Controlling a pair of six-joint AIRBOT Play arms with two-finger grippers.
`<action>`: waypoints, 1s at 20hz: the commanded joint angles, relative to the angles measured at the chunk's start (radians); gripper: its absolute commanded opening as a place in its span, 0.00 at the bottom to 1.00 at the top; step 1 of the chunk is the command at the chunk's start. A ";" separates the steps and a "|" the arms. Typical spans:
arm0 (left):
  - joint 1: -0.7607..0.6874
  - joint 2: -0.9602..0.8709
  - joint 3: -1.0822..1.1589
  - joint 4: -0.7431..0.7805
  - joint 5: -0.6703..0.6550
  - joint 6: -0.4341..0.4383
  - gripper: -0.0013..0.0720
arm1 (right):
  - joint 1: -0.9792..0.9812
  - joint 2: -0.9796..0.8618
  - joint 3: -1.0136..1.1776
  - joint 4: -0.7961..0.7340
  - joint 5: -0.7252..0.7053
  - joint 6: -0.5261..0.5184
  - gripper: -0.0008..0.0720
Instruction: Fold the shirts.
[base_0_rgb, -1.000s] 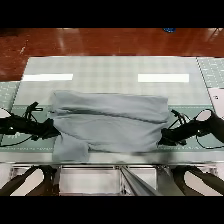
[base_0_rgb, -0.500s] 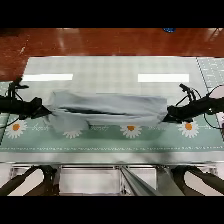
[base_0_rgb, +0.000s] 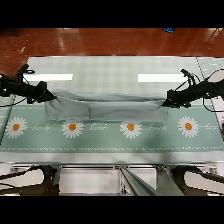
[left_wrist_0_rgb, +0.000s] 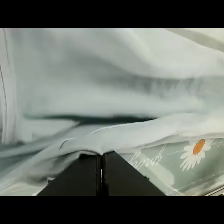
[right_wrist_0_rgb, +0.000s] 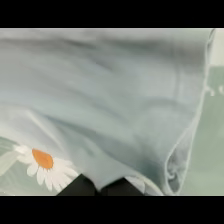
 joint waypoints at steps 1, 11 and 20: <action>-0.026 -0.135 0.098 -0.004 -0.001 -0.027 0.04 | 0.001 -0.073 0.071 0.004 -0.043 0.010 0.05; -0.096 -0.298 0.249 0.001 0.051 -0.032 0.71 | 0.001 -0.163 0.111 0.042 -0.282 0.045 0.58; 0.041 0.075 0.302 0.102 0.188 -0.044 0.71 | -0.271 0.052 0.090 -0.075 -0.225 0.082 0.58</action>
